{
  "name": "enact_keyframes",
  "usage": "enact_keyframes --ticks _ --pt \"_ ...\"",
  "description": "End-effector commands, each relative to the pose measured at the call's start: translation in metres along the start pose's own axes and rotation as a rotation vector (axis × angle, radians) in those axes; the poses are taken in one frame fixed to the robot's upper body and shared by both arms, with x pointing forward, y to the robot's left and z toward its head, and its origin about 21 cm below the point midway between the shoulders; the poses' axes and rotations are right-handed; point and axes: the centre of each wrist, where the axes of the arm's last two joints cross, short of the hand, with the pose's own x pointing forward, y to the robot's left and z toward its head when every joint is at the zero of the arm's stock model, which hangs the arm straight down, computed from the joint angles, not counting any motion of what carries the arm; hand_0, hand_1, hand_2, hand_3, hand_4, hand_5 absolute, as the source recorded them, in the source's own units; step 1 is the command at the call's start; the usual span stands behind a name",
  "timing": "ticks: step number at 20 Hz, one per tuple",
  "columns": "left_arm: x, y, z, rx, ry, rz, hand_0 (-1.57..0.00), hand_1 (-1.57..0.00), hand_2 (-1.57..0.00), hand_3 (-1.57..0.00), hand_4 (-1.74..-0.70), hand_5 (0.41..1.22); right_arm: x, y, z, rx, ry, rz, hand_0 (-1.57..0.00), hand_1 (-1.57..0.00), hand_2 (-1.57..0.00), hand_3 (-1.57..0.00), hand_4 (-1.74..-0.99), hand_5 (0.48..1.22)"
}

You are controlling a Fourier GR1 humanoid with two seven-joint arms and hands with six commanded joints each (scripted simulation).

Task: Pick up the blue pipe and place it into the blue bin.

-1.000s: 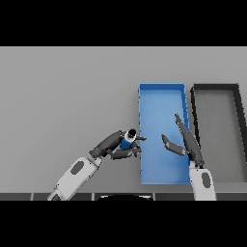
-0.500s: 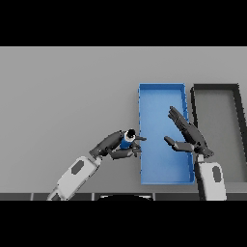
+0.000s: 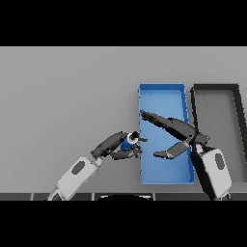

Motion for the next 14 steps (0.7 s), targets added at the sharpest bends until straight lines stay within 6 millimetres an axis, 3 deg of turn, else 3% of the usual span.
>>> enact_keyframes --ticks 1,5,9,14 --pt "0.000 0.006 0.000 0.005 -0.002 -0.004 -1.57 -1.57 -1.57 -1.44 -1.73 1.221 0.004 0.002 -0.010 0.035 -0.005 0.012 0.00 0.00 0.00 0.00 -1.328 0.486" --pt "0.006 0.001 -0.002 -0.017 -0.027 0.001 -1.57 -1.57 -1.57 -1.44 -1.73 1.221 0.011 0.010 -0.039 0.147 -0.017 0.057 0.00 0.00 0.00 0.00 -1.307 0.497" --pt "0.002 0.005 -0.002 -0.029 -0.031 0.010 -1.57 -1.57 -1.57 -1.52 -1.57 1.221 0.015 0.017 -0.066 0.218 -0.008 0.093 0.00 0.00 0.00 0.00 -1.250 0.521" --pt "0.000 0.009 -0.003 -0.031 -0.019 -0.014 -1.57 -1.57 -1.57 -1.55 -1.49 1.221 0.012 0.023 -0.095 0.271 0.020 0.089 0.00 0.00 0.00 0.00 -1.206 0.503"
